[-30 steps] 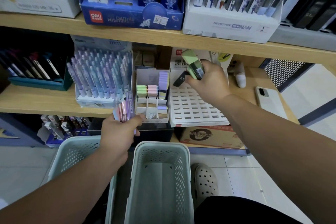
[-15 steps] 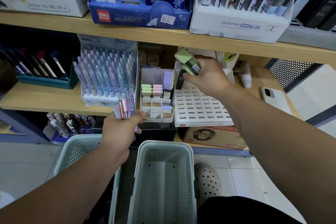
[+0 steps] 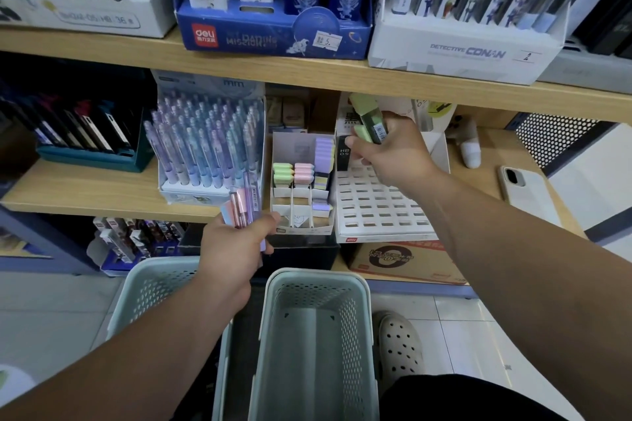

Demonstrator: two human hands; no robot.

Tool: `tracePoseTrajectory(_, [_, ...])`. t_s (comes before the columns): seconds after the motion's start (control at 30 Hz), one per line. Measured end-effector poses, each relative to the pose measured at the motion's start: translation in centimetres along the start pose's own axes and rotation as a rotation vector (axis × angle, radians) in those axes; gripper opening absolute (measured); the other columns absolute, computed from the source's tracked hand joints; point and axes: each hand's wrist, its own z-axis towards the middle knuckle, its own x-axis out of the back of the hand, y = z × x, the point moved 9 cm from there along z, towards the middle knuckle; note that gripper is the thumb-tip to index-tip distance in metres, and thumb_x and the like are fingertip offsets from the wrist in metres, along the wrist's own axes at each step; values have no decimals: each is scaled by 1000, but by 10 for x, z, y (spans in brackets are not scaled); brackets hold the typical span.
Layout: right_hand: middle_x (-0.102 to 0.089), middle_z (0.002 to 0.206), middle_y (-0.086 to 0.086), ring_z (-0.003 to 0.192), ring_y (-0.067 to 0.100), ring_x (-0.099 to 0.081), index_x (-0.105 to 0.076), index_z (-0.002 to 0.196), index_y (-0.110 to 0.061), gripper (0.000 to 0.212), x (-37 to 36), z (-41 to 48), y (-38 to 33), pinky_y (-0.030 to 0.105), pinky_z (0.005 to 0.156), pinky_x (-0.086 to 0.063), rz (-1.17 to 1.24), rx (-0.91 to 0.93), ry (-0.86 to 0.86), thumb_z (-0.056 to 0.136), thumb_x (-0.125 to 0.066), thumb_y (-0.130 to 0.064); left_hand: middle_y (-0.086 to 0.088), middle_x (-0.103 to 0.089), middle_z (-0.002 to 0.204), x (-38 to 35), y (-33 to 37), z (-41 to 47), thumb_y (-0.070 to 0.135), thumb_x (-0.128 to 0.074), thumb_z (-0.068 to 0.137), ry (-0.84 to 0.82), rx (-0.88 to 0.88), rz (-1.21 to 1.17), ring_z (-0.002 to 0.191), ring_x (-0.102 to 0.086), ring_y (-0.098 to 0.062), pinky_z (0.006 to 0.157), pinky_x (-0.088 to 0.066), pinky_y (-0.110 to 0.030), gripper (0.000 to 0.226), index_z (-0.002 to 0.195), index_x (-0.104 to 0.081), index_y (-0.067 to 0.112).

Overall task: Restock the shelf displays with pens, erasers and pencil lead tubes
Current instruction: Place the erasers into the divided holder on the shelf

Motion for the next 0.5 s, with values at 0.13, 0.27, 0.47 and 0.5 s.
tracePoseTrajectory(0.13, [-68, 69, 8, 52, 15, -61, -70, 90, -4, 7, -2, -1, 7, 27, 50, -51, 219, -75, 48, 88, -75, -8, -12, -66, 76, -4, 2, 0, 16, -79, 82, -12, -2, -6, 55, -51, -18, 42, -34, -23, 16, 94, -69, 10])
tracePoseTrajectory(0.27, [-64, 68, 12, 52, 22, -55, -65, 83, -6, 14, 1, -3, 19, 28, 50, -48, 326, -182, 122, 81, -74, 5, -12, -64, 75, -5, 3, -1, 16, -80, 82, -15, 1, -22, 57, -51, -20, 44, -34, -24, 16, 92, -68, 11])
tracePoseTrajectory(0.47, [-63, 61, 8, 49, 20, -57, -62, 82, -8, 23, -6, -14, 42, 26, 47, -47, 347, -249, 126, 76, -72, 11, 0, -65, 64, -10, 11, -5, 12, -80, 81, -18, -11, -49, 55, -50, -18, 43, -32, -24, 17, 90, -65, 14])
tracePoseTrajectory(0.5, [-63, 60, 7, 48, 18, -58, -63, 80, -9, 21, -2, -15, 39, 26, 48, -49, 345, -224, 132, 78, -72, 10, -1, -65, 64, -9, 13, -5, 13, -79, 82, -15, -19, -50, 56, -50, -18, 42, -32, -24, 16, 91, -66, 14])
